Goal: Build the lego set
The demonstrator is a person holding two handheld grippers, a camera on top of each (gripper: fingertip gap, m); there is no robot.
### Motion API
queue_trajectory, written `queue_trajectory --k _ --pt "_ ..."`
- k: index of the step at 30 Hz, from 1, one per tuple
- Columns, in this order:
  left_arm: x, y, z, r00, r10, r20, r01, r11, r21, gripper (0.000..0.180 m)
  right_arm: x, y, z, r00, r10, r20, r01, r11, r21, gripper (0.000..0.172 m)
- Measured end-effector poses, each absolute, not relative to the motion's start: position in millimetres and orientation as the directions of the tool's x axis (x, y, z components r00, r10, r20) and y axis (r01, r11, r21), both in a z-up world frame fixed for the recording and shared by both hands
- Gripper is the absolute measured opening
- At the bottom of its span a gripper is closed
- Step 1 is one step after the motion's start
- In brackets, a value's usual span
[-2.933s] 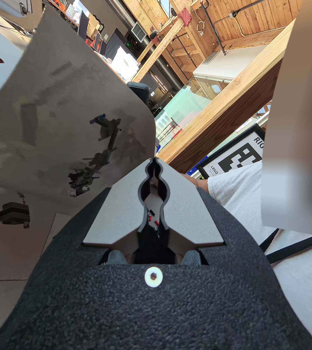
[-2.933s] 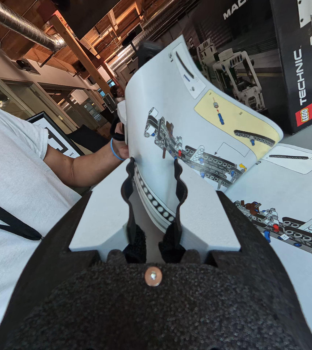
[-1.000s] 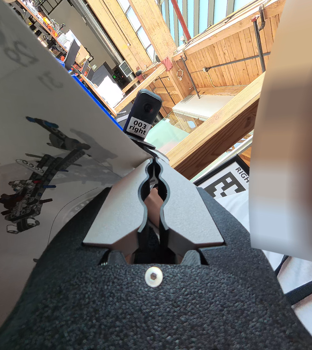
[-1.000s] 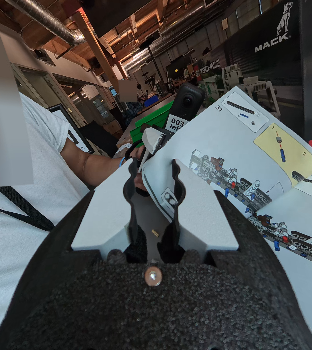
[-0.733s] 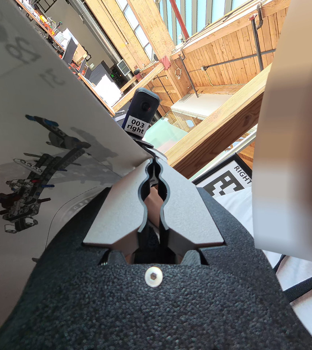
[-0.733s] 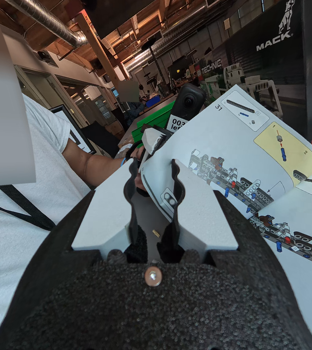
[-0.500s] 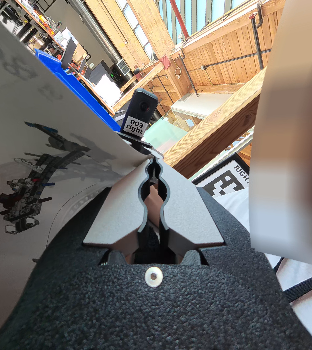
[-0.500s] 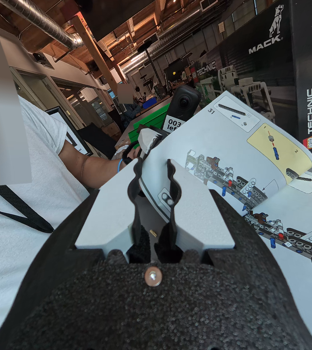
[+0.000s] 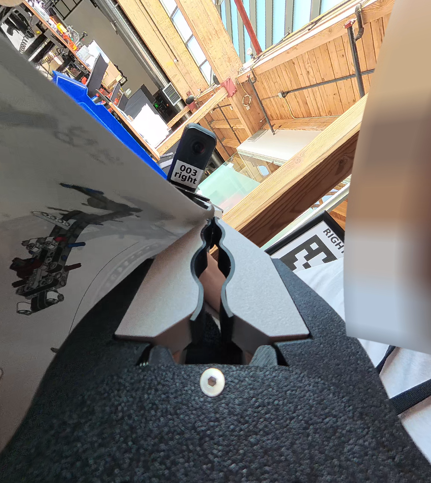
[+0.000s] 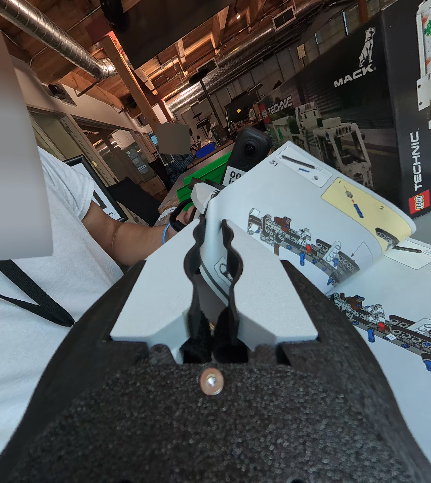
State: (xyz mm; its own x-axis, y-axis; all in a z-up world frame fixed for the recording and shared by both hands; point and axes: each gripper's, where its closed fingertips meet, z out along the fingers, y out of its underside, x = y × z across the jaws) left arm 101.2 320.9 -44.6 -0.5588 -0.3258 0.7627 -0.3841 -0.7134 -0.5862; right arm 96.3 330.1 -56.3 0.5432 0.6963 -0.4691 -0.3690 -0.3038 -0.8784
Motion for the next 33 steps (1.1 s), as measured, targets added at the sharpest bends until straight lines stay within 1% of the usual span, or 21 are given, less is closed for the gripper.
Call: queue_trajectory --k 21,23,27,33 --pt "100.2 320.4 -45.5 -0.563 -0.323 0.761 -0.381 -0.715 -0.586 0.000 100.1 327.5 -49.6 0.511 0.707 -0.489 -0.413 -0.296 -0.861 0.006" --pt "100.2 320.5 -47.4 -0.559 -0.339 0.757 -0.380 -0.707 -0.597 0.000 102.1 327.4 -47.8 0.507 0.707 -0.493 -0.427 -0.291 -0.856 0.005" --pt "99.9 318.5 -51.9 -0.543 -0.426 0.724 -0.366 -0.656 -0.660 0.000 102.1 327.5 -48.2 0.505 0.707 -0.495 -0.430 -0.290 -0.855 0.004" --pt "95.2 322.0 -50.0 -0.526 -0.490 0.695 -0.354 -0.617 -0.703 0.000 103.4 328.8 -49.0 0.514 0.699 -0.498 -0.431 -0.291 -0.854 0.005"
